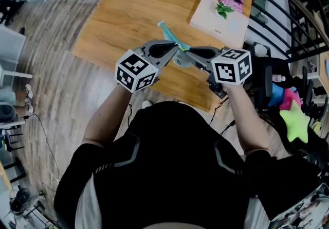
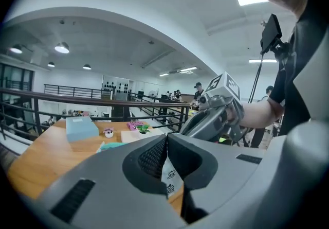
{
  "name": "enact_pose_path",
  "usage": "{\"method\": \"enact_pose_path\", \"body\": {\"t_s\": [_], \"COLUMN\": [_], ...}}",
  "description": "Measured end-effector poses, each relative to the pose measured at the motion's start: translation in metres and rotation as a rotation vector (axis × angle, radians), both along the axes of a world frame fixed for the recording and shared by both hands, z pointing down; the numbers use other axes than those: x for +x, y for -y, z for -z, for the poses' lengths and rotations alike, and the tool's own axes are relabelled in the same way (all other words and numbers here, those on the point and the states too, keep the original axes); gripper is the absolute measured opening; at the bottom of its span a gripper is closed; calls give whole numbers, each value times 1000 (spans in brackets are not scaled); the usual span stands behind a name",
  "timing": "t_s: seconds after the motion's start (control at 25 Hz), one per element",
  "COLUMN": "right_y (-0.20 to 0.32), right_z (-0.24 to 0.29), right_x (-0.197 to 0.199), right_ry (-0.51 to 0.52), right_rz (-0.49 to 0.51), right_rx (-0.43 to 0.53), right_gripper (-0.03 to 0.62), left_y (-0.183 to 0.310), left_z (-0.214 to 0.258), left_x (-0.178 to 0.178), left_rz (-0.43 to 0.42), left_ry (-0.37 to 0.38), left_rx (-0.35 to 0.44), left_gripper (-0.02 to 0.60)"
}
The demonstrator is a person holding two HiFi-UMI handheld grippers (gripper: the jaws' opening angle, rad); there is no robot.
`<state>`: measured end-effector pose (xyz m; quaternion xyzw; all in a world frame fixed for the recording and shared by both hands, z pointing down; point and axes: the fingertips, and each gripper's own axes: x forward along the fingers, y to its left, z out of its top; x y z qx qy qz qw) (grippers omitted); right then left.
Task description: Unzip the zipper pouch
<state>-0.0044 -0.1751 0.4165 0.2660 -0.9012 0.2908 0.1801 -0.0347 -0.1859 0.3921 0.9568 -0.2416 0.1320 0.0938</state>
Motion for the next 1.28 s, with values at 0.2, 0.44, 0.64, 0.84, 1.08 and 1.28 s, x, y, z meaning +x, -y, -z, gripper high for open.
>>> {"method": "enact_pose_path", "body": {"t_s": [0.2,0.44,0.64,0.84,1.08,1.28], "right_y": [-3,-2,0,4,8,15], "right_z": [-1,-4,-8,-16,-19,-22], "right_x": [0,5,8,9,15,13], "right_ry": [-2,10,11,9,10,-9], "right_rz": [12,-4,-19,-33,-62,-77], "right_rx": [-6,-23,-30,-42,-50,-46], "right_gripper": [43,43,43,43,43,43], "left_y": [20,33,44,53,62,69], "left_z": [2,4,4,-1,-3,-10], "left_x": [-26,-45,-66,-85,-103,-106], "left_rz": [95,161,224,259,296,295], "left_ry": [-25,-6,-18,-18,-13,1], "left_rx": [-30,-18,-29,-36,-39,-48], "left_gripper": [31,31,31,31,31,31]}}
